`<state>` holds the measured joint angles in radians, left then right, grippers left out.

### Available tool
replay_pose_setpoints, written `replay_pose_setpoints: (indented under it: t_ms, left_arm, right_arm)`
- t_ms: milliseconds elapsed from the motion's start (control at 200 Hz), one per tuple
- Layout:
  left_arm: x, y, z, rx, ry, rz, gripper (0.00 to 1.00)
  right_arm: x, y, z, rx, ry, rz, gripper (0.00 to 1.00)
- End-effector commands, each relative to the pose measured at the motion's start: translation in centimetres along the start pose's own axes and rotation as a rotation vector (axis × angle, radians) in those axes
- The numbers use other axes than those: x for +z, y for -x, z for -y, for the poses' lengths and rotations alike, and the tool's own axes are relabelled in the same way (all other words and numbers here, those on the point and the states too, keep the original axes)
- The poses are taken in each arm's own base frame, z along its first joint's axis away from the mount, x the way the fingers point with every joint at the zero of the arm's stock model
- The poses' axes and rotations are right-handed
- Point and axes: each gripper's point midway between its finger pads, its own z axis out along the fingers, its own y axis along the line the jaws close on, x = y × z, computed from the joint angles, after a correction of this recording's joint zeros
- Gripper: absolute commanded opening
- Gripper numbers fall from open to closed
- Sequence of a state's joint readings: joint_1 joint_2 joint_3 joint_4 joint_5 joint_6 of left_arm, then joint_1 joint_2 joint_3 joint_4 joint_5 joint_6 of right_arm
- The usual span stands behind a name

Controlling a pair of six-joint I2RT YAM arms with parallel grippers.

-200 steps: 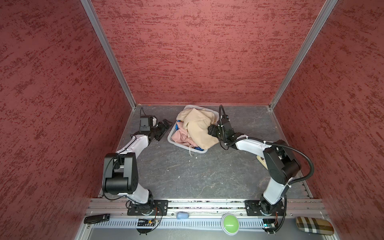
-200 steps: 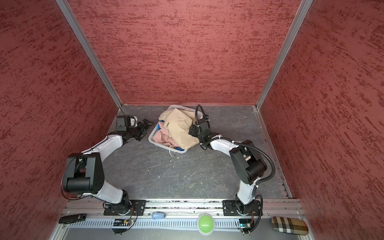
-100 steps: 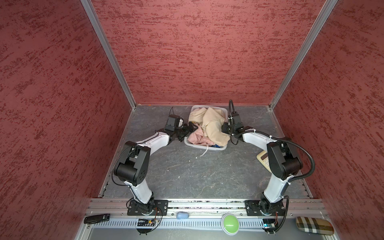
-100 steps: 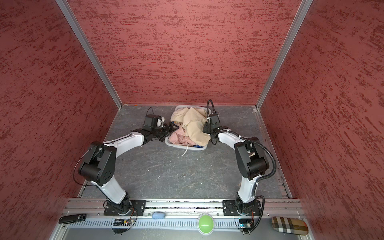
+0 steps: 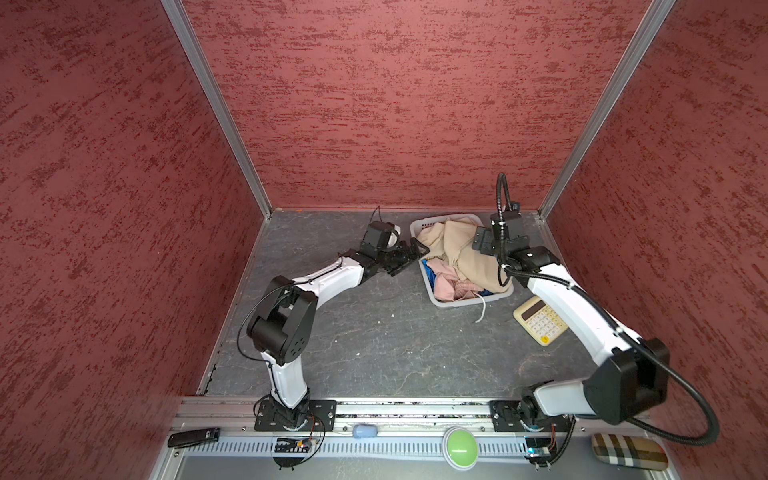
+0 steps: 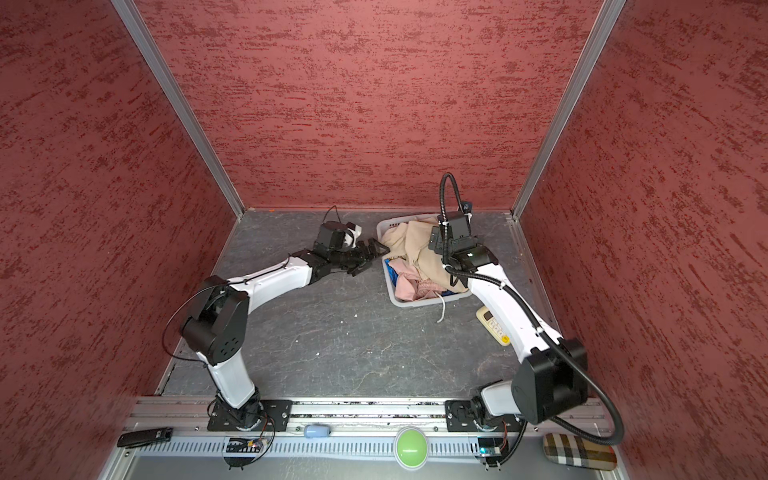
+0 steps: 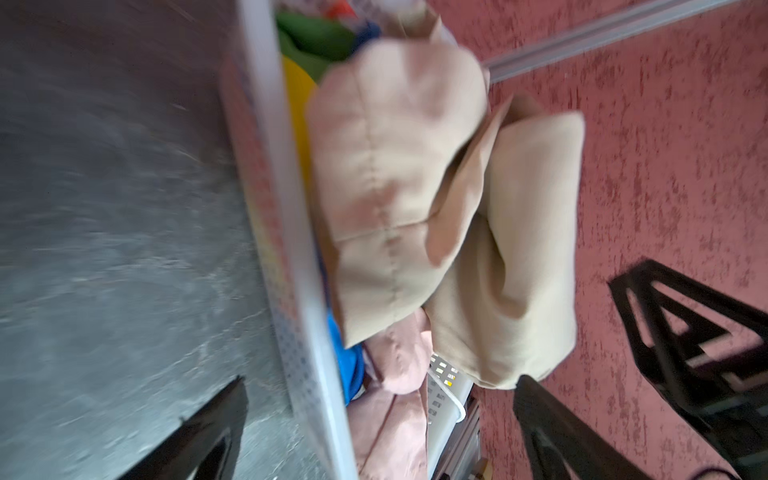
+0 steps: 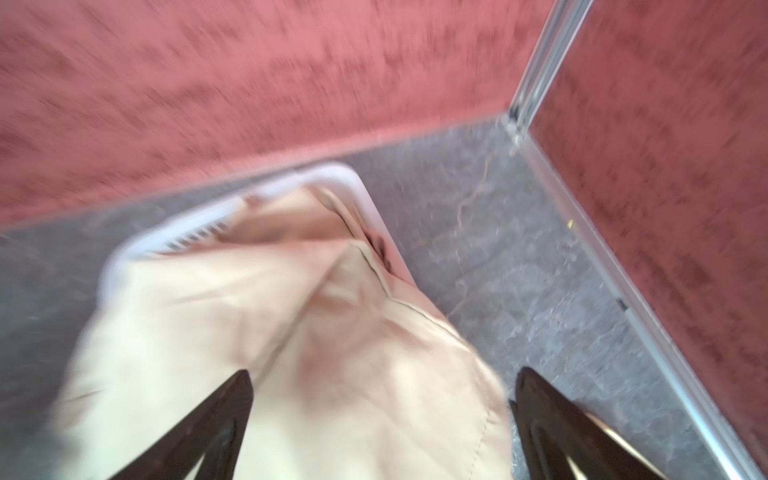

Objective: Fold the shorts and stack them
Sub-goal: 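Grasp the beige shorts with the right gripper and lift from the basket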

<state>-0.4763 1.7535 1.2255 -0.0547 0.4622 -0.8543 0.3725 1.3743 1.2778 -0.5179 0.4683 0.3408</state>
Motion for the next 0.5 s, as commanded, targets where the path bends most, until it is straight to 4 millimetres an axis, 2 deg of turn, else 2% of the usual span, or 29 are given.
replay_pose_setpoints:
  t_ms: [0,85,130,250,351,496]
  left_arm:
    - [-5.2,3.0,-0.7,-0.006,0.024,0.109,0.99]
    - [-8.1,4.1,-1.7,-0.032,0.033,0.161,0.99]
    - [-9.2,4.3,-2.1,-0.038,0.034,0.179,0.99]
    - [-10.7,4.0,-3.2,-0.053,0.046,0.190,0.99]
    - [-10.6,3.2,-4.2,-0.071,0.053,0.173,0.99]
    - [-10.4,1.7,-4.4,-0.088,0.025,0.140,0.99]
  right_arm:
    - [-2.5,-0.4,-3.6,-0.073,0.022,0.014,0.99]
    - [-3.4,-2.4,-9.3,-0.129,0.151,-0.020,0.99]
    - [-2.8,-4.7,-12.2,-0.185,0.198,-0.070,0.96]
    - [-1.0,-9.4,-17.1,-0.302,0.258,-0.177,0.89]
    - [1.2,-12.8,-19.0,-0.352,0.259,-0.262,0.89]
    - [4.2,-15.1,-17.5,-0.392,0.120,-0.295,0.87]
